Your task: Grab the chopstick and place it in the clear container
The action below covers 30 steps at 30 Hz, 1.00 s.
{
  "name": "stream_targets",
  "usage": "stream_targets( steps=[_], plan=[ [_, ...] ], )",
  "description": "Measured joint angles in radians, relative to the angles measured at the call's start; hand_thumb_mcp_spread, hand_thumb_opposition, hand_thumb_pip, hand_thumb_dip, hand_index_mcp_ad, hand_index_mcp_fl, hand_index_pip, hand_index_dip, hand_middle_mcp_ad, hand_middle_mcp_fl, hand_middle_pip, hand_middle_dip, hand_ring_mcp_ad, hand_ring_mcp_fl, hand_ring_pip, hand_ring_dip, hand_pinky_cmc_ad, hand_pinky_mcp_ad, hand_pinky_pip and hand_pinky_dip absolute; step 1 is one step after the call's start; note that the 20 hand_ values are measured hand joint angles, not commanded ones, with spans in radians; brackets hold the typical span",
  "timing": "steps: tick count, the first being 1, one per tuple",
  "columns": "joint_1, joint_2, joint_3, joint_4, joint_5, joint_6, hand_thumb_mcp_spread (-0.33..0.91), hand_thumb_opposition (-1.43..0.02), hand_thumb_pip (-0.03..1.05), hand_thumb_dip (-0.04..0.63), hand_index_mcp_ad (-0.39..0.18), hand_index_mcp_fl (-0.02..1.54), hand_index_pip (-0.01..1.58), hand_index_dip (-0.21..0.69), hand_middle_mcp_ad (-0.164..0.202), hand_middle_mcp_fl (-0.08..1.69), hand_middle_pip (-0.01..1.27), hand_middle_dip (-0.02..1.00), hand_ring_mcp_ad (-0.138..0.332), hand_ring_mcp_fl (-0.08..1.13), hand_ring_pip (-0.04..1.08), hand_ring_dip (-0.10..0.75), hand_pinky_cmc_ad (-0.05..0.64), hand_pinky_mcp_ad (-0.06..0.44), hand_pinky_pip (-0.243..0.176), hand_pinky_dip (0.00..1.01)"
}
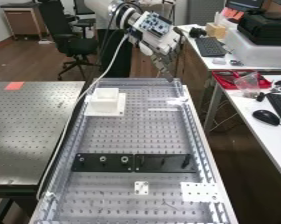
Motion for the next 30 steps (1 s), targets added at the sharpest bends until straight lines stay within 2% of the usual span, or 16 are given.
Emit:
stream_targets(
  steps=[5,12,14,17,22,30],
  plan=[
    [-0.012,-0.068,0.097,-0.115,0.0,0.104,0.68,-1.1,0.51,0.222,-0.091,1.09,0.76,0.112,0.058,1.27,0.54,0.69,0.003,1.09,0.07,0.51,0.443,0.288,0.147,0.34],
    [-0.023,-0.158,0.219,-0.273,0.003,0.179,0.68,-1.1,0.51,0.222,-0.089,1.11,0.75,0.126,0.058,1.28,0.54,0.69,0.007,1.09,0.07,0.51,0.442,0.305,0.145,0.37],
    [-0.026,-0.193,0.267,-0.339,0.008,0.209,0.68,-1.1,0.51,0.222,-0.091,1.11,0.74,0.126,0.058,1.28,0.54,0.69,0.002,1.11,0.07,0.513,0.442,0.304,0.145,0.38],
    [-0.027,-0.223,0.308,-0.387,0.014,0.226,0.68,-1.1,0.51,0.222,-0.087,1.12,0.73,0.126,0.07,1.28,0.54,0.69,0.0,1.1,0.07,0.513,0.44,0.307,0.143,0.38],
    [-0.026,-0.258,0.358,-0.433,0.021,0.222,0.68,-1.1,0.51,0.222,-0.087,1.12,0.73,0.127,0.07,1.28,0.54,0.69,-0.002,1.1,0.07,0.51,0.436,0.311,0.143,0.42],
    [-0.027,-0.291,0.396,-0.477,0.021,0.233,0.68,-1.1,0.51,0.222,-0.087,1.12,0.73,0.127,0.066,1.28,0.54,0.69,-0.002,1.1,0.07,0.51,0.44,0.311,0.143,0.43]
  ],
)
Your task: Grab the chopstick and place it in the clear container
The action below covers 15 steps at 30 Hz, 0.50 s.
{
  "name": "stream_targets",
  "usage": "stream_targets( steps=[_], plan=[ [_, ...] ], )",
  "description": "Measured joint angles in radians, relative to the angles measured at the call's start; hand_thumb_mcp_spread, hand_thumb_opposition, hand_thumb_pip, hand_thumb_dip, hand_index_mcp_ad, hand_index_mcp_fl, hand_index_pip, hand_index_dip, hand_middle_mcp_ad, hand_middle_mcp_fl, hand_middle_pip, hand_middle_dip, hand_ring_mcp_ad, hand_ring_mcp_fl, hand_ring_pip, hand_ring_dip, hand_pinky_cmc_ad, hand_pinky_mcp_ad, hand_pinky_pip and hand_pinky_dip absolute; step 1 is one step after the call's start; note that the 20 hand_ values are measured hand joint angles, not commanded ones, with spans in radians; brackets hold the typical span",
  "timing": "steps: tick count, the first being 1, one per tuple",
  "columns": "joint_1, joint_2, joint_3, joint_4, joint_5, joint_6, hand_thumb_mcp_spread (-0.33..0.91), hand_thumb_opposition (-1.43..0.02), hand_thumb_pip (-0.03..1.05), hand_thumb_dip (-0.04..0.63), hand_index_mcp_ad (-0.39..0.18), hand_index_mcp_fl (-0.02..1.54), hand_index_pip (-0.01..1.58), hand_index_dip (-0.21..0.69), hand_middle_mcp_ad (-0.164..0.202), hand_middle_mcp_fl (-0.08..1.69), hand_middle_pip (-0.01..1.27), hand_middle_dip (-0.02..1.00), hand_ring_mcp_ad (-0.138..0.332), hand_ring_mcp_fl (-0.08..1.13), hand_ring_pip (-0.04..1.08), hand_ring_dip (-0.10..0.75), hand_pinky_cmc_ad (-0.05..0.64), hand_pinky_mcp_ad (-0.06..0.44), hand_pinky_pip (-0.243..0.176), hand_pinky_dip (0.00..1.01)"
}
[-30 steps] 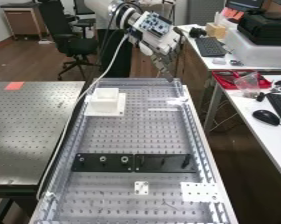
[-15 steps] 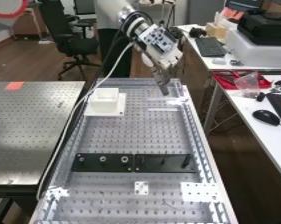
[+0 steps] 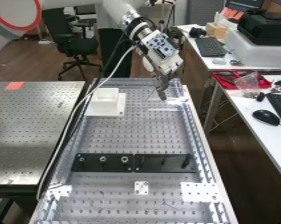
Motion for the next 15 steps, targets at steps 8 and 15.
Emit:
stream_targets(
  steps=[8,15],
  plan=[
    [-0.003,-0.039,0.052,-0.047,-0.001,0.011,0.68,-1.1,0.51,0.222,-0.087,1.12,0.73,0.127,0.066,1.28,0.54,0.69,-0.002,1.1,0.07,0.513,0.44,0.307,0.14,0.44],
    [0.001,-0.092,0.146,-0.089,-0.01,-0.01,0.68,-1.1,0.51,0.222,-0.087,1.12,0.73,0.127,0.07,1.28,0.54,0.69,-0.002,1.1,0.07,0.513,0.44,0.307,0.127,0.44]
  ],
)
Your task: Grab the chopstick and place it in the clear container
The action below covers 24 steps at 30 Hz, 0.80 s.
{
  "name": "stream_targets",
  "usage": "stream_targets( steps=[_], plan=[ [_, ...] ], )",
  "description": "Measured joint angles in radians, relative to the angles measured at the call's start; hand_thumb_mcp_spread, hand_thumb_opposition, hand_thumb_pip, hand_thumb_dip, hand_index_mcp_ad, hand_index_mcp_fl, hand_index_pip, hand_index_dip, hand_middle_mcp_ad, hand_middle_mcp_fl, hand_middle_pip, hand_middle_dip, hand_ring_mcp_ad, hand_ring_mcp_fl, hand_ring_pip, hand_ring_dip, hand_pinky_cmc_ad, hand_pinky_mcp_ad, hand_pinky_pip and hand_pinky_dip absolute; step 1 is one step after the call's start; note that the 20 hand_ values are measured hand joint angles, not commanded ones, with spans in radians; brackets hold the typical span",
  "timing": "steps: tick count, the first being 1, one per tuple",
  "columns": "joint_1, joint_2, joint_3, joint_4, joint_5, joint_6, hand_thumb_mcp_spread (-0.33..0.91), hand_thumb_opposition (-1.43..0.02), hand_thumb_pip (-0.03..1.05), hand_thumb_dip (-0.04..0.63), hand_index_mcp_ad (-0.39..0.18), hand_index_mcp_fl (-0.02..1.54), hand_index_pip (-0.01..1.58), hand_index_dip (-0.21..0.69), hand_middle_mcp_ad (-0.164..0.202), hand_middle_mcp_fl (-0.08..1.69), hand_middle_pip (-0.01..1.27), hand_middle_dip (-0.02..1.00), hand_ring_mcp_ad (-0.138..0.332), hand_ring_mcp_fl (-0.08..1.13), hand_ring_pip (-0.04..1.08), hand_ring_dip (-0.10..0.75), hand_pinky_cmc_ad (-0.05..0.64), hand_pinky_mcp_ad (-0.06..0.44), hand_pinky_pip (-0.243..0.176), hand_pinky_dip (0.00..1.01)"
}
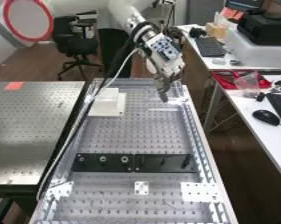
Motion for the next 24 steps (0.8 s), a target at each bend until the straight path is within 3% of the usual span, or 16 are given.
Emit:
stream_targets(
  steps=[7,19,24],
  plan=[
    [0.005,-0.074,0.123,-0.067,-0.016,-0.025,0.68,-1.1,0.51,0.222,-0.087,1.12,0.73,0.127,0.07,1.28,0.54,0.69,-0.005,1.11,0.07,0.513,0.436,0.307,0.127,0.44],
    [0.006,-0.151,0.256,-0.161,-0.027,-0.064,0.68,-1.1,0.51,0.222,-0.091,1.12,0.73,0.127,0.07,1.28,0.54,0.69,-0.009,1.11,0.07,0.513,0.436,0.307,0.129,0.45],
    [0.008,-0.158,0.259,-0.17,-0.024,-0.081,0.68,-1.1,0.51,0.222,-0.091,1.12,0.73,0.138,0.07,1.28,0.54,0.69,-0.01,1.11,0.07,0.513,0.436,0.307,0.129,0.46]
  ],
)
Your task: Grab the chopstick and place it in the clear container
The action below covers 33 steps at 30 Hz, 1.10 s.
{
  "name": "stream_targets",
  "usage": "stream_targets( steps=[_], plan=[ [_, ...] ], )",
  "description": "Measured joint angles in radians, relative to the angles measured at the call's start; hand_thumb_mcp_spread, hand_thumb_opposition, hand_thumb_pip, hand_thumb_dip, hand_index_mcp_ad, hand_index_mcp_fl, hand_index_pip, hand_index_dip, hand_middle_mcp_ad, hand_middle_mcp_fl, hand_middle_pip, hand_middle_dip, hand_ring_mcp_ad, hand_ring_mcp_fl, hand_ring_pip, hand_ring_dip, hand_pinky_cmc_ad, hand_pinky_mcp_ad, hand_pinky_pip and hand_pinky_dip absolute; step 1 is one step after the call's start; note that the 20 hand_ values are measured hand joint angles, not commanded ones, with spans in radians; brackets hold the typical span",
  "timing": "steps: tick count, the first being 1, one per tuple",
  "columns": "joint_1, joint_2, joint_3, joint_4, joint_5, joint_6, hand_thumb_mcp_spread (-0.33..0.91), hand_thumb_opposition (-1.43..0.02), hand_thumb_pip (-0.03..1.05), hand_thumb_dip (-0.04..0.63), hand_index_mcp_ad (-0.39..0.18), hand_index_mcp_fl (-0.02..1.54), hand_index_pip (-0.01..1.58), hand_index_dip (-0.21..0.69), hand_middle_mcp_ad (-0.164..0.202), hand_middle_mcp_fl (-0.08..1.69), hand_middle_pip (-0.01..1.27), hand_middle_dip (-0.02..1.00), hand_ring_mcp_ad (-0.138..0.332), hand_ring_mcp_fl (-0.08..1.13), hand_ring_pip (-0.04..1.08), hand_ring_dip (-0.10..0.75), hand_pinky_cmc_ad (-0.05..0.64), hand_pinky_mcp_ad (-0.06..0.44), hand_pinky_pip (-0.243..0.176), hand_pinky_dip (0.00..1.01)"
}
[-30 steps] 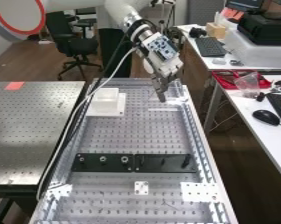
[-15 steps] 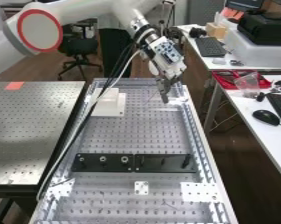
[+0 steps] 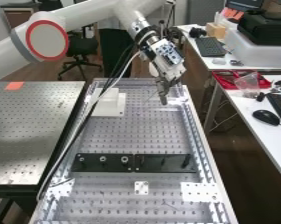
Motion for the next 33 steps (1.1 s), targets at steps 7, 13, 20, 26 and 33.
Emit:
stream_targets(
  steps=[7,13,20,26,33],
  plan=[
    [0.004,0.002,-0.011,0.012,0.009,-0.037,0.67,-1.1,0.51,0.222,-0.091,1.12,0.73,0.141,0.07,1.29,0.54,0.69,-0.012,1.11,0.07,0.513,0.436,0.307,0.129,0.46],
    [0.005,0.006,-0.008,0.026,-0.006,-0.063,0.61,-1.12,0.53,0.223,-0.091,1.08,0.77,0.141,0.068,1.19,0.56,0.7,-0.01,0.93,0.07,0.51,0.436,0.311,0.113,0.51],
    [0.003,0.019,-0.01,0.046,-0.046,-0.091,0.47,-0.92,0.71,0.283,-0.063,0.72,0.81,0.093,0.07,0.84,0.48,0.63,0.017,0.62,0.15,0.469,0.431,0.311,0.021,0.63],
    [0.005,0.039,-0.035,0.071,-0.056,-0.117,0.41,-0.84,0.73,0.286,-0.063,0.48,0.72,0.063,0.066,0.64,0.43,0.61,0.08,0.39,0.19,0.431,0.429,0.305,-0.024,0.75],
    [0.01,0.088,-0.111,0.135,-0.056,-0.148,0.38,-0.79,0.79,0.283,-0.063,0.4,0.69,0.047,0.07,0.58,0.43,0.6,0.094,0.32,0.2,0.408,0.433,0.291,-0.075,0.81]
  ],
)
